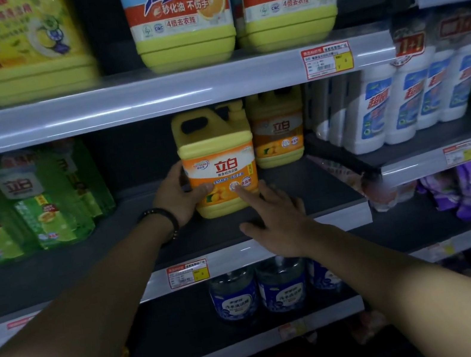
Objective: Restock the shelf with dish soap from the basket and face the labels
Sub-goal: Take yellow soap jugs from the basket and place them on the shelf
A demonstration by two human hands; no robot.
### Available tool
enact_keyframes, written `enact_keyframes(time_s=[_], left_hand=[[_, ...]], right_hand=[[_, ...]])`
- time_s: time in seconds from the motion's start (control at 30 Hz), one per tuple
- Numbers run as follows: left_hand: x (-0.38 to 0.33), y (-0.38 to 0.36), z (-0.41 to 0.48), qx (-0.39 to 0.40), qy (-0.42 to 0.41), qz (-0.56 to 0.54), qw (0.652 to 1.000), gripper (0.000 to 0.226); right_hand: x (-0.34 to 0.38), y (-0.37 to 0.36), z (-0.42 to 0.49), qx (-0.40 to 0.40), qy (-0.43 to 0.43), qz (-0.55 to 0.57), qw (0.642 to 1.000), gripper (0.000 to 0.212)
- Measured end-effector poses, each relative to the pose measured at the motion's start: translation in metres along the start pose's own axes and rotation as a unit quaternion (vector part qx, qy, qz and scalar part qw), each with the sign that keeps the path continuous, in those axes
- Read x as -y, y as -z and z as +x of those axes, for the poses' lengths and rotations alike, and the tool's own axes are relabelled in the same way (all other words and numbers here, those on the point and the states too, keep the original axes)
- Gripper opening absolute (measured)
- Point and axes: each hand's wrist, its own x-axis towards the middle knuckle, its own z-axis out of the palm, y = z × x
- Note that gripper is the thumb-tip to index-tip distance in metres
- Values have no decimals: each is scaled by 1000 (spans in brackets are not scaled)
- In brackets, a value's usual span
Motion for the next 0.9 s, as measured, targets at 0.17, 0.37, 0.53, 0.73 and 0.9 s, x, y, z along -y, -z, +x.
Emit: enact_keyframes(time_s=[0.17, 0.37, 0.53, 0.73, 0.9], left_hand=[[1, 4, -34, -63, 8, 60, 996, 75], [-11, 19, -143, -93, -123, 73, 985, 27], [15, 28, -245, -19, -136, 86, 987, 17], [107, 6, -356, 20, 51, 100, 994, 8], [175, -11, -427, 81, 211, 114, 967, 22]], right_hand=[[7, -9, -28, -64, -8, 8, 998, 67], [15, -22, -82, -139, 6, 62, 988, 44], [27, -55, -137, -174, 42, 191, 965, 25], [44, -138, -204, -90, -69, 274, 955, 14], [42, -235, -263, 15, -206, 279, 938, 5]])
